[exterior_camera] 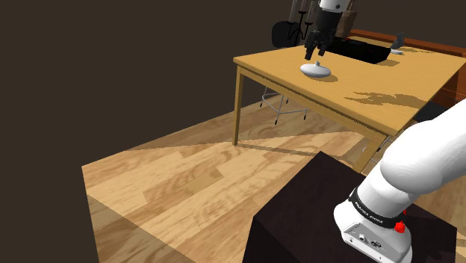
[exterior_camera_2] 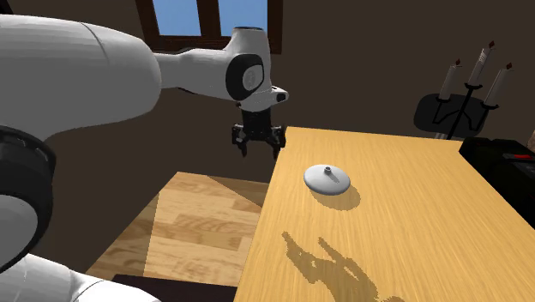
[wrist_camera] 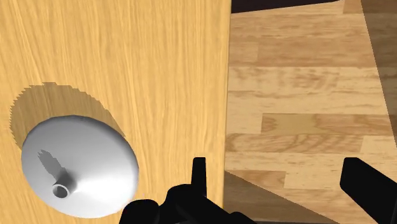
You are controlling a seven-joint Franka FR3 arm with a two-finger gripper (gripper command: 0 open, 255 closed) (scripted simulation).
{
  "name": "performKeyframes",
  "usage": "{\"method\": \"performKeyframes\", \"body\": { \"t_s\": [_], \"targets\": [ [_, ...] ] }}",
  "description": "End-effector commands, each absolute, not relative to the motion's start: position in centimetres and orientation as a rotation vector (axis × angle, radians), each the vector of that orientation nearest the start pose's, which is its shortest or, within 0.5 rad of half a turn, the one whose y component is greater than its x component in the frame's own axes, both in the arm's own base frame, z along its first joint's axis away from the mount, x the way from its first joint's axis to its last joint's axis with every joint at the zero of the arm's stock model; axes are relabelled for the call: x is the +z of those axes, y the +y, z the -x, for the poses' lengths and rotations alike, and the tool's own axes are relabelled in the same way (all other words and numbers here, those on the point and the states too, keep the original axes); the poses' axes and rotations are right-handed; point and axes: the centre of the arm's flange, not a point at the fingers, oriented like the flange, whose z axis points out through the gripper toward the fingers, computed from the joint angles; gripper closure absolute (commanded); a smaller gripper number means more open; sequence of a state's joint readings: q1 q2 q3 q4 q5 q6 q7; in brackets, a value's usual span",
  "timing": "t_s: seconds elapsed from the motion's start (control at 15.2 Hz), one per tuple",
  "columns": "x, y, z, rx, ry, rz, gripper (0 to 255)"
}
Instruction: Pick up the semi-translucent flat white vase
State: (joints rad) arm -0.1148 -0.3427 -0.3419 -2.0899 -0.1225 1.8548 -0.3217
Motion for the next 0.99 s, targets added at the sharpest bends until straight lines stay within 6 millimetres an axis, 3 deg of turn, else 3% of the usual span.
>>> {"method": "performKeyframes", "body": {
  "t_s": [0.0,0.92],
  "targets": [
    [56.1,-25.6,-41.6,-0.125,0.156,3.179,0],
    [53.3,-42.9,-46.6,-0.090,0.226,3.201,0]
  ]
}}
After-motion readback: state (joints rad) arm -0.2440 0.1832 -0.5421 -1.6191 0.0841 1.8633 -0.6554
